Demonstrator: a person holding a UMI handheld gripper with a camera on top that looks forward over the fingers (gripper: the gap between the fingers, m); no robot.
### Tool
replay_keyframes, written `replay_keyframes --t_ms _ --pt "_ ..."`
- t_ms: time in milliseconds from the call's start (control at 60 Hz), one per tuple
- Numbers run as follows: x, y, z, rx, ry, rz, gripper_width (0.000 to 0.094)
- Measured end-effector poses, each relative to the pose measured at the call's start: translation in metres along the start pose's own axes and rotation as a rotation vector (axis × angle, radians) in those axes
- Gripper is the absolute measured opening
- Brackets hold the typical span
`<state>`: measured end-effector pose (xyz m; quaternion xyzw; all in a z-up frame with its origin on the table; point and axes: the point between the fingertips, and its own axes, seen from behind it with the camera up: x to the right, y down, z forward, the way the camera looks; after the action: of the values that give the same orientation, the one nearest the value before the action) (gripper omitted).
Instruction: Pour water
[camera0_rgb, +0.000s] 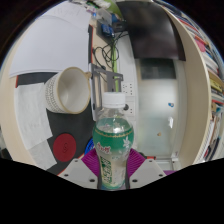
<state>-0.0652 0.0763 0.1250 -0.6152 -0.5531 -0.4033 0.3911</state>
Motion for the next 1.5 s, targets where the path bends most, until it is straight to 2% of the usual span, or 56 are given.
replay_keyframes --t_ms 383,667,883,1017,1100,1233,1350,1500 --pt "0.019 -0.022 0.014 -0.094 0.064 -0.493 0.0313" --pt "0.017 -0.023 0.016 -0.134 0.041 -0.542 0.0313" --pt "0.008 -0.022 -0.004 -0.073 -0.073 -0.091 0.0313" --pt "0.001 -0.035 -0.022 -0.008 -0.161 0.335 0.0316" --pt "0.0 -0.042 -0.026 0.078 -0.247 0.638 0.0316" --pt "-0.003 -0.043 -0.024 0.142 -0.315 1.077 0.0317" --pt "-0.009 -0.035 -0.016 0.197 -0.327 1.341 0.0317" --pt "-0.012 -0.021 -0.001 0.225 -0.23 1.412 0.0317"
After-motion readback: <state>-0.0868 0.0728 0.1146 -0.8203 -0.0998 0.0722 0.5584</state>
